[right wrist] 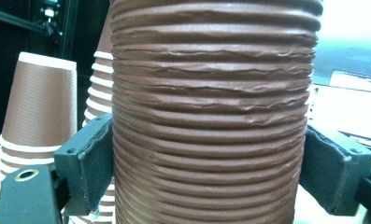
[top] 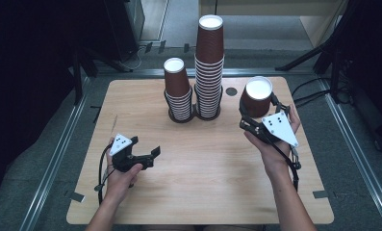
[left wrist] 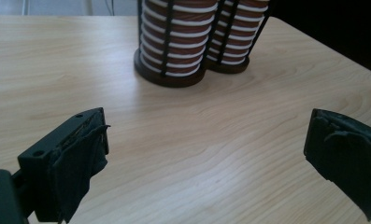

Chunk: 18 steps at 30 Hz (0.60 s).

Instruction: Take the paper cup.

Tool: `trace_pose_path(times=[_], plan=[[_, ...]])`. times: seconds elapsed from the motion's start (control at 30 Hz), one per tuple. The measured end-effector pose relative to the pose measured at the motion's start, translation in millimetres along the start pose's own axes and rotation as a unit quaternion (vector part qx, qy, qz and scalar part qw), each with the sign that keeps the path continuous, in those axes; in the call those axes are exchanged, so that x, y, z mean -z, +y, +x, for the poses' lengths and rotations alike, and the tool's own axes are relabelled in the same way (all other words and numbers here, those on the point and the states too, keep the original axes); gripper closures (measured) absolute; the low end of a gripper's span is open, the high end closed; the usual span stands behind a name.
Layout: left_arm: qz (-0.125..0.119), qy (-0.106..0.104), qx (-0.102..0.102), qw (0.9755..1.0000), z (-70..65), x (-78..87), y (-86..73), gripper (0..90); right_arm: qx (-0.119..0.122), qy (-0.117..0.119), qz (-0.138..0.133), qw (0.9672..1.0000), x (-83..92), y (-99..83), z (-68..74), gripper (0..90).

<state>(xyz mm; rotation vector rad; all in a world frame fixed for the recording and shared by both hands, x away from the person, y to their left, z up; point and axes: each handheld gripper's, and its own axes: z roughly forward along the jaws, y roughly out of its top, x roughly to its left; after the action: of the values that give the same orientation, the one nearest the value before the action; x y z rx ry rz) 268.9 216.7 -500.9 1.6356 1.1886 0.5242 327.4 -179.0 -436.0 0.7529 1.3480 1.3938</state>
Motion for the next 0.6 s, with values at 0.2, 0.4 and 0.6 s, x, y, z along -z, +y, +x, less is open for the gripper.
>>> trace_pose_path(times=[0.2,0.4,0.6], plan=[[-0.005,-0.013,-0.008,0.9999,-20.9,-11.7,9.3,0.0,0.016,0.011,0.019,0.9996,8.4,-19.4,9.0,13.9],[0.004,-0.026,-0.020,0.9995,-28.3,-12.5,8.9,0.0,0.017,0.019,0.033,0.9991,15.4,-34.8,17.4,14.0],[0.002,-0.033,-0.021,0.9992,-32.1,-8.9,10.8,0.0,0.050,0.028,0.048,0.9972,21.6,-49.3,36.0,13.7]])
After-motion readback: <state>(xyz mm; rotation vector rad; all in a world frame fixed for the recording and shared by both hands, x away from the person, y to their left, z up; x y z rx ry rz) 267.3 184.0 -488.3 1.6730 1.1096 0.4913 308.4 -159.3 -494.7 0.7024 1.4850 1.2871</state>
